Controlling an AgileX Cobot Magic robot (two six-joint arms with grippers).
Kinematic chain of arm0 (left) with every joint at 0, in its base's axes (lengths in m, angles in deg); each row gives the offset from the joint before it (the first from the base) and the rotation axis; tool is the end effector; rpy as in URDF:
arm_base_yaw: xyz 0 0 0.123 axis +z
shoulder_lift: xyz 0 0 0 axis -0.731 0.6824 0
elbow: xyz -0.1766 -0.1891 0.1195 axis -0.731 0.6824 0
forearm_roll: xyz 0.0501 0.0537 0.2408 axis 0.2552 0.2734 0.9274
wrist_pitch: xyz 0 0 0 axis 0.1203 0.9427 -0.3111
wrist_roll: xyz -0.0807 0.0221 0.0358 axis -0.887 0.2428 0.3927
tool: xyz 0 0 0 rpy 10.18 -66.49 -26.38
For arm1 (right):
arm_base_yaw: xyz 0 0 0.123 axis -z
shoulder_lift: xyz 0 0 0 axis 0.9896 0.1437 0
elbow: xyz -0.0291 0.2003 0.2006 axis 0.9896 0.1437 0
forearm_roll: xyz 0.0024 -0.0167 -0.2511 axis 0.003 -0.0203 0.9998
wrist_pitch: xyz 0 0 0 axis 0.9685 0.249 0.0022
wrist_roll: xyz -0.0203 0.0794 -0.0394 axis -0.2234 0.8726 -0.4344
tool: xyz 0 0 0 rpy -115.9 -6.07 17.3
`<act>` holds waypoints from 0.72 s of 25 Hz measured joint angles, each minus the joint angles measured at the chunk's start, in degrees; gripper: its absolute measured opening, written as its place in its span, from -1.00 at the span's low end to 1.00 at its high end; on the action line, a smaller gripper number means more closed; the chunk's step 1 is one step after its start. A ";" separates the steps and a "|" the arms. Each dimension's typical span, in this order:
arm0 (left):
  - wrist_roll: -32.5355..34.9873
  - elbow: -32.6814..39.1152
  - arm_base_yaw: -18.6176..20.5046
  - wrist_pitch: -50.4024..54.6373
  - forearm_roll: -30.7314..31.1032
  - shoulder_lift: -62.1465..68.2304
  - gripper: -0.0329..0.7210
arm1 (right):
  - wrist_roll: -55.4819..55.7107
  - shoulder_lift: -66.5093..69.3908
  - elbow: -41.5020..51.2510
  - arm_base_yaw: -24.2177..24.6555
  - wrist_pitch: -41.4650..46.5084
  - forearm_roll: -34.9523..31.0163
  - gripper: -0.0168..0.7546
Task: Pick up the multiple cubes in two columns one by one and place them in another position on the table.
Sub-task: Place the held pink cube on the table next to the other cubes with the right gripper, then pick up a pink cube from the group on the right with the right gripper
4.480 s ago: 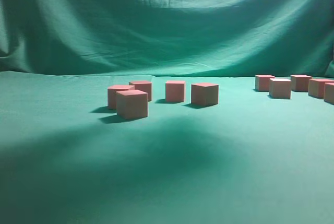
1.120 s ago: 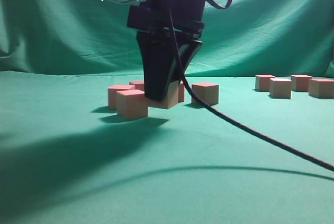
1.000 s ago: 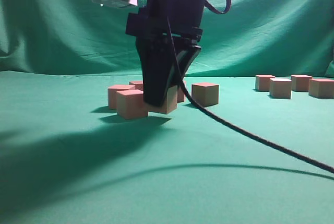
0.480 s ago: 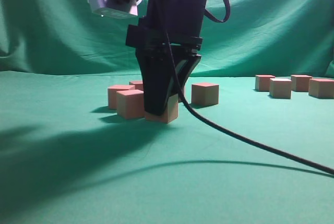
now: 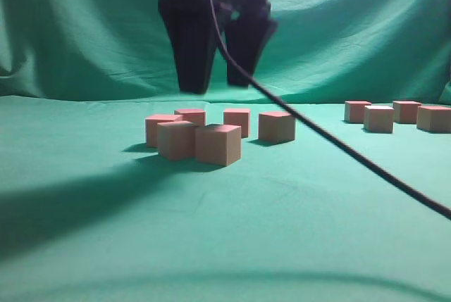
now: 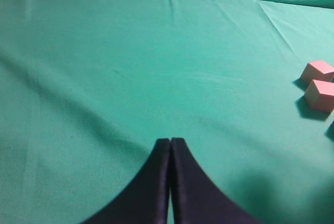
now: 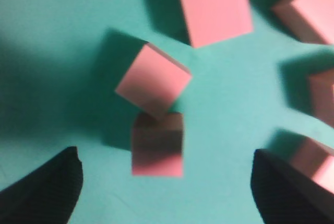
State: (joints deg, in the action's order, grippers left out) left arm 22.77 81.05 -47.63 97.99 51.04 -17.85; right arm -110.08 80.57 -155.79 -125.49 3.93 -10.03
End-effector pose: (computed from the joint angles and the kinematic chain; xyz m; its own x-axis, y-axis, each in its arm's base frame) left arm 0.0530 -0.0033 0.1771 -0.2594 -0.1070 -0.9598 0.0129 0.9934 -0.1142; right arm 0.3016 0.2965 0.2177 -0.3529 -0.9255 -0.1377 -0.9345 0.3558 0.0034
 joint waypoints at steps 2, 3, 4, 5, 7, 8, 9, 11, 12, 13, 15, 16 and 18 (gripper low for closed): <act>0.00 0.00 0.00 0.00 0.00 0.00 -0.91 | 3.51 0.00 -4.54 0.00 2.14 3.23 0.67; 0.00 0.00 0.00 0.00 0.00 0.00 -0.91 | 5.62 0.00 -6.07 0.00 2.42 5.40 0.62; 0.00 0.00 0.00 0.00 0.00 0.00 -0.91 | 8.11 -0.20 -7.45 0.00 2.68 7.95 0.62; 0.00 0.00 0.00 0.00 0.00 0.00 -0.91 | 10.06 -0.65 -8.21 0.00 2.78 10.77 0.62; 0.00 0.00 0.00 0.00 0.00 0.00 -0.91 | 12.94 -2.02 -8.83 0.26 3.32 15.74 0.62; 0.00 0.00 0.00 0.00 0.00 0.00 -0.91 | 14.39 -2.97 -8.91 0.82 3.53 17.64 0.62; 0.00 0.00 0.00 0.00 0.00 0.00 -0.91 | 15.72 -4.01 -8.91 1.61 3.53 18.57 0.62; 0.00 0.00 0.00 0.00 0.00 0.00 -0.91 | 18.59 -5.75 -8.96 4.87 3.64 19.49 0.62; 0.00 0.00 0.00 0.00 0.00 0.00 -0.91 | 21.18 -6.45 -8.96 7.05 3.64 19.76 0.48; 0.00 0.00 0.00 0.00 0.00 0.00 -0.91 | 23.96 -6.89 -8.96 9.05 3.75 19.87 0.49; 0.00 0.00 0.00 0.00 0.00 0.00 -0.91 | 29.27 -7.17 -8.96 14.14 3.87 19.58 0.49; 0.00 0.00 0.00 0.00 0.00 0.00 -0.91 | 31.63 -7.17 -8.96 16.28 3.86 18.73 0.49; 0.00 0.00 0.00 0.00 0.00 0.00 -0.91 | 33.89 -6.91 -8.96 20.95 3.97 15.49 0.49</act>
State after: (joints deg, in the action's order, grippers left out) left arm 22.77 81.05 -47.63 97.99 51.04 -17.85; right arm -76.19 73.66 -164.76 -104.54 7.90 5.46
